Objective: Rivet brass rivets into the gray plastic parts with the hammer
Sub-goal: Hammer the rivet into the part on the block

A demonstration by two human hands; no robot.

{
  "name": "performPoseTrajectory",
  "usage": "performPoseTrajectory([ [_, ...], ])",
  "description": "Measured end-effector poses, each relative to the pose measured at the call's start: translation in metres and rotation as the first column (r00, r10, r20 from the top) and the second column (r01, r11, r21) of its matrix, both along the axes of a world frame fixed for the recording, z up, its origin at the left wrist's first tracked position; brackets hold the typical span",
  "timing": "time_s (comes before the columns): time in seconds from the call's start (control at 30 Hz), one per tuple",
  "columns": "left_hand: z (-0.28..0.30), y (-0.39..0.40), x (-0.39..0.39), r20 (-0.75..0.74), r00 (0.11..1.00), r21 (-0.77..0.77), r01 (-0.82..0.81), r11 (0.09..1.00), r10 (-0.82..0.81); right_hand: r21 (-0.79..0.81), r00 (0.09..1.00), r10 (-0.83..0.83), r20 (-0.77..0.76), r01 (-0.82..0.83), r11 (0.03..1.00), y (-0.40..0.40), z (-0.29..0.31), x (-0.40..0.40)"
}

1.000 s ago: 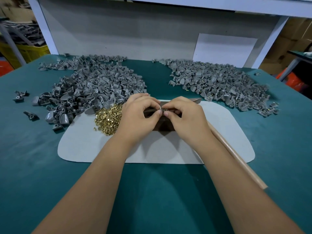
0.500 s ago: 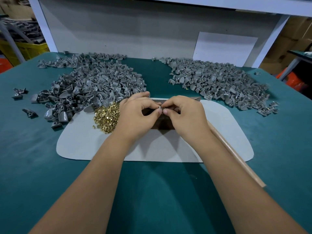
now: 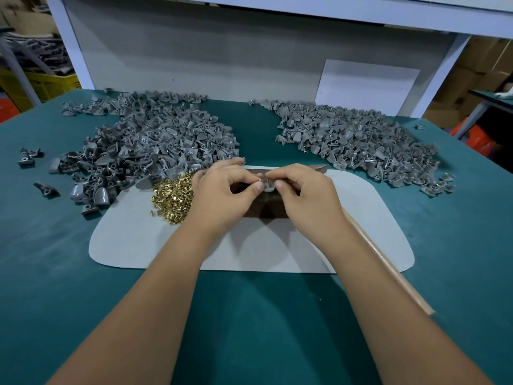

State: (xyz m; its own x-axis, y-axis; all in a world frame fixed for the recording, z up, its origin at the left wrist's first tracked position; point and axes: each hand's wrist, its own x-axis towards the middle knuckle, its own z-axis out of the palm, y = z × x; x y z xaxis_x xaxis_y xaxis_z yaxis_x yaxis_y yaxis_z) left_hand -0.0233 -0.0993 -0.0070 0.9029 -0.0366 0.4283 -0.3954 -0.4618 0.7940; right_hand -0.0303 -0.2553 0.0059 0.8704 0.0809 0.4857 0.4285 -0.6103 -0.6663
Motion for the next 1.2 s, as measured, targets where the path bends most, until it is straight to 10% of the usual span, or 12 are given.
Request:
performPoseTrajectory([
  [0.57,0.004,0.006,0.001,-0.084,0.992,-0.157,0.079,0.984,-0.093,0.239,0.998,0.052,0.038,-0.06,0.969,0.005,0.0,-0.013],
  [1.2,0.013,0.0,-0.009,0.0,0.976,-0.145,0.213,0.966,-0.216,0.07,0.961,-0.035,0.274,0.016,0.997,0.002,-0.004,-0.01],
])
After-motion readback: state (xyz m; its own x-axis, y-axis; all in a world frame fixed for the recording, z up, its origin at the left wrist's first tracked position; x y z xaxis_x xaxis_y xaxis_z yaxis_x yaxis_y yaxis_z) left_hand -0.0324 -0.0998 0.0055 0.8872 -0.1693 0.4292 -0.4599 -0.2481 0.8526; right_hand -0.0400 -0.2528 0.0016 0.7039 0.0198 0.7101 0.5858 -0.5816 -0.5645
